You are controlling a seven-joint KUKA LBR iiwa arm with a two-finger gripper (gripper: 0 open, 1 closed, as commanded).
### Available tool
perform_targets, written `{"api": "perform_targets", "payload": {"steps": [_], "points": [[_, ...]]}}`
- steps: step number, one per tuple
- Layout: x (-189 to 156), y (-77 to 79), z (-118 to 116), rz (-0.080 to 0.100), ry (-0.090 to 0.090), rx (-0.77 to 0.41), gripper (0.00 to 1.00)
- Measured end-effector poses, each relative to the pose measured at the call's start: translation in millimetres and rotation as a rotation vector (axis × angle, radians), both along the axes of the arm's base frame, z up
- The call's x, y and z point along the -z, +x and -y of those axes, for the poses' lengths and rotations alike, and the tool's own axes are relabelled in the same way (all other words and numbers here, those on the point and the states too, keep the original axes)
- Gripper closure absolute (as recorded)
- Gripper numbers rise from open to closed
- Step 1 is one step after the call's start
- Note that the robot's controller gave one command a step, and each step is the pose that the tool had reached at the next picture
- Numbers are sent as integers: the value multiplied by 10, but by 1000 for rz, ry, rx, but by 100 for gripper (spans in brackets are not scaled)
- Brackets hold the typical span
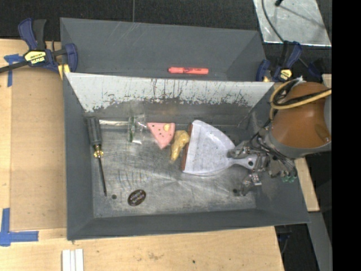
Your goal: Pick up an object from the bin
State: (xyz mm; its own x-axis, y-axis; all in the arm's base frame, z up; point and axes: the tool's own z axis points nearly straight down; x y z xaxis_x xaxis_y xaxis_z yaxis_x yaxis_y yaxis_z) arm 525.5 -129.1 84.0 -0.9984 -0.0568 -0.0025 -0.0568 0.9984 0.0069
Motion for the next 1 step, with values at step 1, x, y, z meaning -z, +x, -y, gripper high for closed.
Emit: {"api": "perform_targets", "payload": {"steps": [1], "points": [[167, -21, -51, 12, 5, 26, 0]]}}
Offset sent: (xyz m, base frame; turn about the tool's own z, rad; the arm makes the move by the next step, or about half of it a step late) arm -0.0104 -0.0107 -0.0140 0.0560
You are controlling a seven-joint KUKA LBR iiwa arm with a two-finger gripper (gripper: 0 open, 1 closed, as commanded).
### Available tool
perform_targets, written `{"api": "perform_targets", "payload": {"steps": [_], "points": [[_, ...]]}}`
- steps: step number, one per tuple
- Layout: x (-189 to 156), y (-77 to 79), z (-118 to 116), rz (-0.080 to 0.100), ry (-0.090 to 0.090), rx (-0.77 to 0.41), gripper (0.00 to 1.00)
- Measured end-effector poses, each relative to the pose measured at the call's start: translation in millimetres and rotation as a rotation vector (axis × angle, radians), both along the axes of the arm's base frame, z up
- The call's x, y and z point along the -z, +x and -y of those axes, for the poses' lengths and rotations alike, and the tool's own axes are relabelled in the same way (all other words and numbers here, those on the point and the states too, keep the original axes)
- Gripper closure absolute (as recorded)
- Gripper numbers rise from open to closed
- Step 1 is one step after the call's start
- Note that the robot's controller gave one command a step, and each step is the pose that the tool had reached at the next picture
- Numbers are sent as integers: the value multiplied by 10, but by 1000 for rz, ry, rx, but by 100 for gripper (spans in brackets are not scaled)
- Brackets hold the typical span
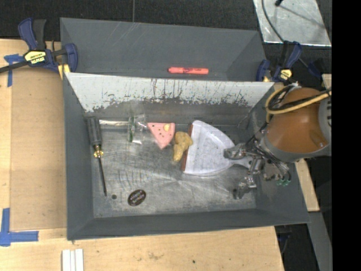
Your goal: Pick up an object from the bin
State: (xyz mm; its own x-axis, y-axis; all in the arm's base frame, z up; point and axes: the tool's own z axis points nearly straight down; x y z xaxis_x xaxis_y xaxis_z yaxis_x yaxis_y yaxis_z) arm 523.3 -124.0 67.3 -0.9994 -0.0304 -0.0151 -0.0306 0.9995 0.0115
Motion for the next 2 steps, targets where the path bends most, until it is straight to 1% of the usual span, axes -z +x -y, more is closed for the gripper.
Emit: {"api": "perform_targets", "payload": {"steps": [1, 2], "points": [[-48, -37, 28, -3, 3, 10, 0], [-54, -33, 32, -6, 4, 11, 0]]}}
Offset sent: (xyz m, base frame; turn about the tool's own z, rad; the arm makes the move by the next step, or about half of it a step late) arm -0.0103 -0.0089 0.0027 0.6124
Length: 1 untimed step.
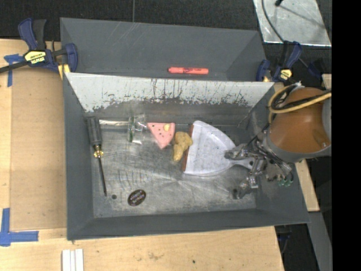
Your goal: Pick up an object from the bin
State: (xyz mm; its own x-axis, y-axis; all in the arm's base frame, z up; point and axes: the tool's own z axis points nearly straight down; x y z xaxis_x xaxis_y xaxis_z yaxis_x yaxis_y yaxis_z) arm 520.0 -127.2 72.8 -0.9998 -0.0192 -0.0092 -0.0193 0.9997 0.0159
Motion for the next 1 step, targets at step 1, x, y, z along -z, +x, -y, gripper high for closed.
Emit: {"api": "perform_targets", "payload": {"steps": [1], "points": [[-12, -59, -44, 1, -7, 23, 0]]}}
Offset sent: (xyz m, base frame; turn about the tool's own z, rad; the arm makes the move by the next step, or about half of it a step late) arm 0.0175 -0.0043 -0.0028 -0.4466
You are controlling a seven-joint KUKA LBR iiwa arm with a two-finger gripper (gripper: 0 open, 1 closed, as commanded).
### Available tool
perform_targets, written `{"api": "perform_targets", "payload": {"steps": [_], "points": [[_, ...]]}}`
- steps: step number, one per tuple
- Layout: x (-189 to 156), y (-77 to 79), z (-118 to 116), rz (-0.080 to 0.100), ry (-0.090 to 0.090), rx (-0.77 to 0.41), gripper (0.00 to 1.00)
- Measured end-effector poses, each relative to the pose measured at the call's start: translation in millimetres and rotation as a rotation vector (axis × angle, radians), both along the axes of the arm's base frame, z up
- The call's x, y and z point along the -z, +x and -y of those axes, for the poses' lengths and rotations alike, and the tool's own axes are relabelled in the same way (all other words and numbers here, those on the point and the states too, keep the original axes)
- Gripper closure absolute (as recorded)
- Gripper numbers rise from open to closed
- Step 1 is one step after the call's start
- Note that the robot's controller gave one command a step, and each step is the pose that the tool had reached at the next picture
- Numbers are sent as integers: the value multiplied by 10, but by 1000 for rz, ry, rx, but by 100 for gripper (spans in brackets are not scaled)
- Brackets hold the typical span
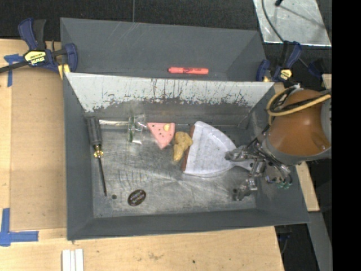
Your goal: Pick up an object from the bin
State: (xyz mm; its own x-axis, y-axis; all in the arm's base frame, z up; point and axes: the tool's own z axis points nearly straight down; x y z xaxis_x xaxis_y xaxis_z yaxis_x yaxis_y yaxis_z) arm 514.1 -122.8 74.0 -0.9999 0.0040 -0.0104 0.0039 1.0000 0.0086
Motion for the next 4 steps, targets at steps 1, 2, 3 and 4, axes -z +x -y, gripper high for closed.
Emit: {"api": "perform_targets", "payload": {"steps": [1, 2, 3, 4], "points": [[5, 105, 76, -2, -13, -285, 0], [4, 38, 220, 5, -15, -459, 0], [-23, -87, 99, 20, -1, -216, 100], [-24, -86, 97, 21, -1, -216, 100]]}}
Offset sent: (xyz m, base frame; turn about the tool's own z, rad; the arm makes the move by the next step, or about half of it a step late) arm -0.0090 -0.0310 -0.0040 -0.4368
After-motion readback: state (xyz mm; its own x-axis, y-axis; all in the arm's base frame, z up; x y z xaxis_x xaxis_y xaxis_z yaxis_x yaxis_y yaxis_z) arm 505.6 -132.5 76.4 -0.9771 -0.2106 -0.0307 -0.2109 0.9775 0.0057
